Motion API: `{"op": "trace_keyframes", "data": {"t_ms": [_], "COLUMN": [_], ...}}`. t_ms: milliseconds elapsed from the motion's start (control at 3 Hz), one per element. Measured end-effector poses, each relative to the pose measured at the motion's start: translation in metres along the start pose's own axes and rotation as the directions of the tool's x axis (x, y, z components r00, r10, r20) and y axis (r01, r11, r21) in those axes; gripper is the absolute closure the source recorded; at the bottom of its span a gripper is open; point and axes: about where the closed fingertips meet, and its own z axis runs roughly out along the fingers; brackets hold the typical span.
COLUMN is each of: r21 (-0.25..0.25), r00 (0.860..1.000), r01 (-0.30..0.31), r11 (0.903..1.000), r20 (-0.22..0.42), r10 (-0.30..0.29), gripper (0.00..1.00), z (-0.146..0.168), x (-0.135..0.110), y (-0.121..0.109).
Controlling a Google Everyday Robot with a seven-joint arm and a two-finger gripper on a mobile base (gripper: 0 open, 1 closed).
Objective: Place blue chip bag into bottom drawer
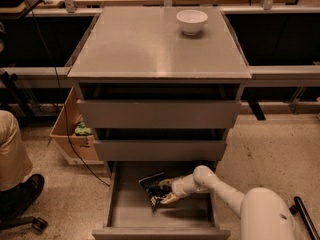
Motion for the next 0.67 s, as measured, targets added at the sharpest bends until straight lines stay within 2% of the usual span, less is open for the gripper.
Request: {"op": "trace_keyframes", "data": {"t_ms": [333, 667], "r21": [0.030, 0.136], "r00": [0.997, 0.991], "r01": [-0.068, -0.131], "r11": [0.9972, 0.9820], "r20": [0.037, 0.009], "r10": [0.067, 0.131], "gripper": [0.00, 0.00], "z": [-0.021, -0.088], "x": [-0.012, -0.020], "y": [0.019, 0.039]}}
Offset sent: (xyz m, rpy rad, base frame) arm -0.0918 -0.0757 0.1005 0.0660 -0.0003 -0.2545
